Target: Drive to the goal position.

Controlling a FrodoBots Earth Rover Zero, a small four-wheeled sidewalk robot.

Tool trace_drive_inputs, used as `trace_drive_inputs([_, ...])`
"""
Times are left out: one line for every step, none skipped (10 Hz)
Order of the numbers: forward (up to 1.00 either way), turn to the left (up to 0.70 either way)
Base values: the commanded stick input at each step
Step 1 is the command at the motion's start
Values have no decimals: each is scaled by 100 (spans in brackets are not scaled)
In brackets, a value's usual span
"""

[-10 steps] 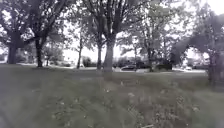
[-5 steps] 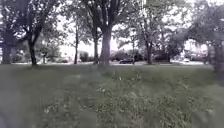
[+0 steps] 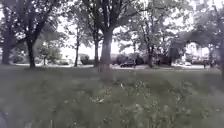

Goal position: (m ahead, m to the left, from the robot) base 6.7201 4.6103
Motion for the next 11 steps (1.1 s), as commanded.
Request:
trace_drive_inputs([70, 35])
trace_drive_inputs([70, 35])
trace_drive_inputs([70, 35])
trace_drive_inputs([70, 35])
trace_drive_inputs([70, 35])
trace_drive_inputs([70, 35])
trace_drive_inputs([70, 35])
trace_drive_inputs([70, 35])
trace_drive_inputs([70, 35])
trace_drive_inputs([70, 35])
trace_drive_inputs([70, 35])
